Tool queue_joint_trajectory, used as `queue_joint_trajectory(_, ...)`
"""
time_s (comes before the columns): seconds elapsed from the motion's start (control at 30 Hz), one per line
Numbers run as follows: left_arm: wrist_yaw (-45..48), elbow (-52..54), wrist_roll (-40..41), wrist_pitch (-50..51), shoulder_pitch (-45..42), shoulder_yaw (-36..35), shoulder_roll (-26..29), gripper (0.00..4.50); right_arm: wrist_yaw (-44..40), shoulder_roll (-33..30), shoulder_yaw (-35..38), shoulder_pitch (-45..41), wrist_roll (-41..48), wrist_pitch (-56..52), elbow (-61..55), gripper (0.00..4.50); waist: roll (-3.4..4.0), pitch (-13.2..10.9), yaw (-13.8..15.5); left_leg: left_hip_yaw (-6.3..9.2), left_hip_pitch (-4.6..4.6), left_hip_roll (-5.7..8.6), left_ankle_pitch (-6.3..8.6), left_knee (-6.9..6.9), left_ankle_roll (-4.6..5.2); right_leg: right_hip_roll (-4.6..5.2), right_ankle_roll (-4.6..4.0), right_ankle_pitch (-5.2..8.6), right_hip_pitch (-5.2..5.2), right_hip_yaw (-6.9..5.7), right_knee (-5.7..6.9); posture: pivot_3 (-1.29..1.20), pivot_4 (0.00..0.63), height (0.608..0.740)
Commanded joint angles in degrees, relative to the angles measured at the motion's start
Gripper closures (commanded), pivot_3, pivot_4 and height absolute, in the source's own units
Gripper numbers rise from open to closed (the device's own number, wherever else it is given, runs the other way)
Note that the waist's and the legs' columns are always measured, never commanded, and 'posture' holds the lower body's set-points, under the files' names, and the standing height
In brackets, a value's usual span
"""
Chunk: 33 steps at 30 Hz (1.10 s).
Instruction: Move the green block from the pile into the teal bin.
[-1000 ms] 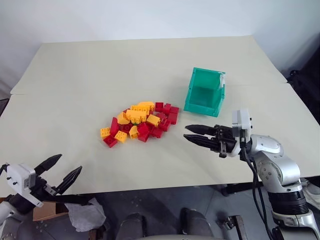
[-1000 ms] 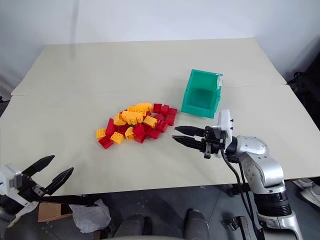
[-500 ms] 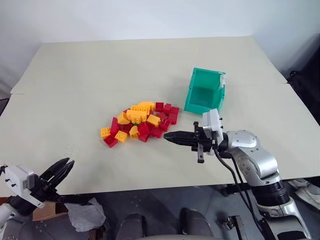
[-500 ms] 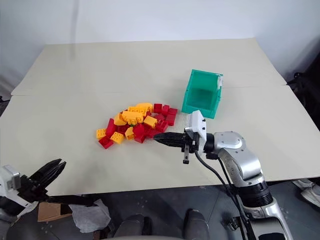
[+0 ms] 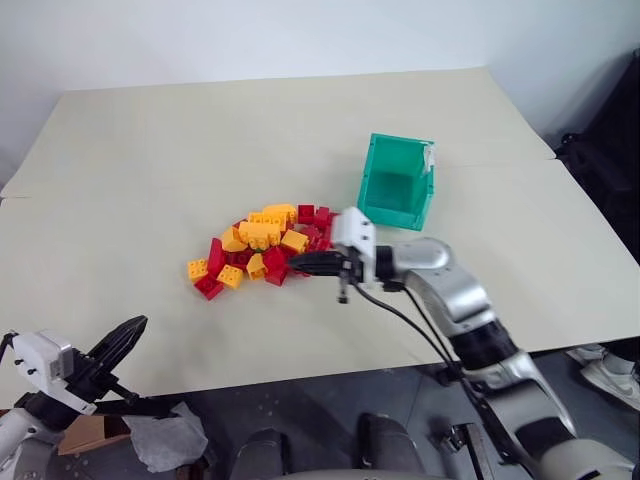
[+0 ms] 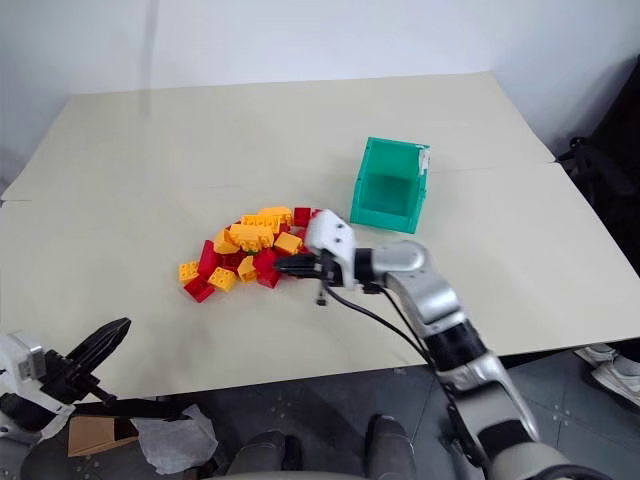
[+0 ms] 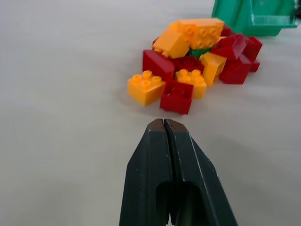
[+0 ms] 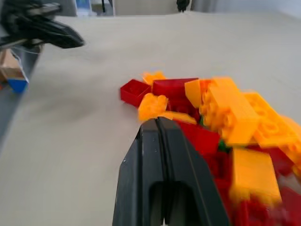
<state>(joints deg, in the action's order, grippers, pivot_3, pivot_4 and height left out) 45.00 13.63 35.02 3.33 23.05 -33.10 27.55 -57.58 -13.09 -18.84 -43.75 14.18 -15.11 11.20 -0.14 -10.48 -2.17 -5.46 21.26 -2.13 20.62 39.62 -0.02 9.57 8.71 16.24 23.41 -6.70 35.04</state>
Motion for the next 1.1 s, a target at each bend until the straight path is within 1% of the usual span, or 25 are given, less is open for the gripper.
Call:
queue_joint_trajectory(0.03, -0.72, 3.30, 0.14, 1.47, 0.69, 0.74, 0.57, 4.11, 2.57, 4.75, -0.79, -6.52, -3.51, 2.59, 9.65, 4.50, 0.00, 0.00, -0.07, 0.00, 0.01, -0.01, 0.00, 0.00, -0.01, 0.00, 0.00, 0.00, 0.03, 0.00, 0.03, 0.00, 0.150, 0.740)
queue_joint_trajectory(0.07, -0.54, 3.65, 0.12, 1.72, 0.86, 1.14, 0.67, 3.94, 3.47, 6.75, -0.78, -9.24, -4.55, 3.68, 13.95, 4.50, 0.00, 0.00, -0.18, -0.01, 0.01, -0.01, 0.00, 0.00, -0.01, 0.00, 0.00, 0.00, 0.03, 0.00, 0.05, 0.00, 0.150, 0.740)
queue_joint_trajectory(0.17, -0.60, 4.18, 0.31, 1.88, 1.40, 1.13, 0.29, 3.03, 4.88, 10.80, -0.25, -15.00, -6.58, 5.73, 23.13, 4.50, 0.00, 0.00, -0.44, -0.02, 0.03, -0.01, 0.00, 0.01, -0.01, 0.00, -0.01, 0.01, 0.04, 0.00, 0.03, 0.00, 0.150, 0.740)
queue_joint_trajectory(0.27, -0.32, 4.92, -0.29, 0.37, 1.93, 1.20, -0.23, 2.04, 6.56, 13.20, 0.09, -19.54, -9.04, 8.15, 31.40, 4.50, -0.01, 0.01, -0.88, -0.01, 0.03, -0.03, 0.02, -0.02, -0.04, 0.00, -0.05, 0.03, 0.07, -0.02, 0.07, 0.00, 0.150, 0.740)
queue_joint_trajectory(0.4, -0.51, 7.10, 0.67, 0.46, 1.22, 2.01, -0.41, 0.80, 11.71, 15.01, 0.73, -24.60, -12.84, 12.67, 42.23, 4.50, -0.01, 0.01, -1.19, 0.00, 0.03, -0.03, 0.03, -0.02, -0.06, 0.00, -0.05, 0.03, 0.07, -0.02, 0.06, 0.00, 0.150, 0.740)
queue_joint_trajectory(0.57, -0.43, 10.25, 1.74, 2.39, -1.34, 4.79, 0.52, 0.80, 20.43, 14.88, 2.52, -28.98, -16.79, 19.07, 52.90, 4.50, -0.01, 0.01, -1.29, 0.00, 0.04, -0.05, 0.04, -0.02, -0.07, -0.01, -0.07, 0.04, 0.07, -0.02, 0.06, 0.00, 0.150, 0.740)
queue_joint_trajectory(0.67, -0.94, 11.16, 1.78, 3.40, -3.38, 6.09, 0.89, 0.80, 22.26, 14.56, 4.36, -30.47, -17.47, 21.84, 56.48, 4.50, 0.00, 0.00, -1.44, -0.01, 0.04, -0.05, 0.03, -0.04, -0.09, -0.01, -0.07, 0.04, 0.08, -0.02, 0.06, 0.00, 0.150, 0.740)
queue_joint_trajectory(0.83, -0.91, 10.71, 1.57, 4.17, -4.60, 6.60, 1.22, 0.80, 15.96, 14.98, 6.32, -29.90, -16.88, 24.60, 56.27, 4.50, 0.00, 0.00, -2.38, 0.00, 0.03, -0.06, 0.03, -0.10, -0.09, -0.03, -0.07, 0.04, 0.08, -0.03, 0.04, 0.00, 0.150, 0.740)
queue_joint_trajectory(0.87, -0.63, 10.32, 1.52, 4.20, -4.60, 6.64, 1.34, 0.80, 13.39, 15.10, 6.42, -29.12, -16.51, 25.08, 55.19, 4.50, 0.00, 0.00, -2.59, 0.00, 0.03, -0.06, 0.03, -0.13, -0.09, -0.03, -0.07, 0.04, 0.08, -0.04, 0.04, 0.00, 0.150, 0.740)
queue_joint_trajectory(0.9, -0.39, 9.64, 1.26, 4.07, -4.61, 6.60, 1.45, 0.80, 10.42, 15.05, 6.22, -27.61, -16.05, 25.39, 52.99, 4.50, 0.00, 0.00, -2.73, 0.00, 0.03, -0.06, 0.03, -0.15, -0.09, -0.03, -0.07, 0.04, 0.08, -0.04, 0.04, 0.00, 0.150, 0.740)
queue_joint_trajectory(0.93, -0.11, 8.91, 1.03, 4.02, -4.62, 6.51, 1.68, 0.80, 6.24, 14.63, 5.40, -25.04, -15.46, 23.65, 49.25, 4.50, 0.00, 0.01, -2.75, 0.00, 0.01, -0.06, 0.02, -0.20, -0.10, -0.04, -0.07, 0.04, 0.08, -0.04, 0.01, 0.00, 0.150, 0.740)
queue_joint_trajectory(1.0, 0.05, 8.01, 0.92, 4.02, -4.69, 6.15, 1.94, 0.80, 0.74, 13.68, 3.80, -20.57, -15.14, 20.55, 42.63, 4.50, -0.01, 0.01, -2.66, 0.03, -0.03, -0.06, 0.02, -0.26, -0.11, -0.05, -0.07, 0.04, 0.07, -0.05, 0.01, 0.00, 0.150, 0.740)
queue_joint_trajectory(1.1, -0.27, 7.11, 1.45, 4.22, -4.93, 5.57, 2.05, 0.80, -4.19, 11.14, 0.60, -13.71, -16.08, 14.44, 32.05, 4.50, -0.01, 0.01, -2.51, 0.04, -0.02, -0.06, 0.02, -0.28, -0.11, -0.05, -0.07, 0.04, 0.07, -0.05, -0.01, 0.00, 0.150, 0.740)
